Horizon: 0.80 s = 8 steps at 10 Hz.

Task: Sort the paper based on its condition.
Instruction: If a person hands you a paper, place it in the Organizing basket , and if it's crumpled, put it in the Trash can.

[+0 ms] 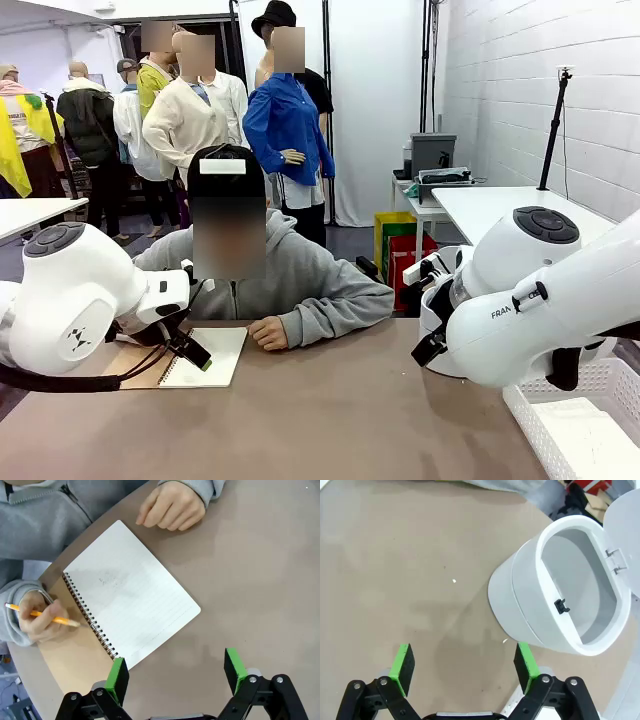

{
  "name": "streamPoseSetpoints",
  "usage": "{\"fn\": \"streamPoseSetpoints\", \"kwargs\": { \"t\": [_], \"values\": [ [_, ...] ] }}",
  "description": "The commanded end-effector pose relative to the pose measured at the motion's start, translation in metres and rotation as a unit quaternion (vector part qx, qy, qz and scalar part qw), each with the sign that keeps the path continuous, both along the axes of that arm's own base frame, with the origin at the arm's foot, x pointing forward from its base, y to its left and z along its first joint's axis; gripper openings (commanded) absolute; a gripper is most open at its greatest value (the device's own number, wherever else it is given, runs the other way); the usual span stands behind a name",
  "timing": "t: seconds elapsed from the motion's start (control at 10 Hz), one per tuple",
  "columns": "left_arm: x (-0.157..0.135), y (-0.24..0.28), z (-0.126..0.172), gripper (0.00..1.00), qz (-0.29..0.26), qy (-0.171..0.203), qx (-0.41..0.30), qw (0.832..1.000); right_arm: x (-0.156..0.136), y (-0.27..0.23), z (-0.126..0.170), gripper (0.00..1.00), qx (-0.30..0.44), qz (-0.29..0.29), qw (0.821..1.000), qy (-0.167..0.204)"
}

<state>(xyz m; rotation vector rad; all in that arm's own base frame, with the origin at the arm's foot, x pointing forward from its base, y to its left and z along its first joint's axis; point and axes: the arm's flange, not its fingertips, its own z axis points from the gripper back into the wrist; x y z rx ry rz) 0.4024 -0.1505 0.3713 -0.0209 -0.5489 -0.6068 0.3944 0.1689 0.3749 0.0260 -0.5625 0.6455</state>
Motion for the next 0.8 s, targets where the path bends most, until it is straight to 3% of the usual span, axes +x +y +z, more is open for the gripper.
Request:
{"fn": "streamPoseSetpoints", "kwargs": {
  "t": [0.0, 0.7],
  "values": [
    [0.0000, 0.0000, 0.0001, 1.00, 0.000, 0.000, 0.000, 1.000, 0.0000, 0.0000, -0.0001, 1.00, 0.000, 0.000, 1.000, 0.000],
    [0.0000, 0.0000, 0.0001, 1.00, 0.000, 0.000, 0.000, 1.000, 0.0000, 0.0000, -0.0001, 1.00, 0.000, 0.000, 1.000, 0.000]
  ]
}}
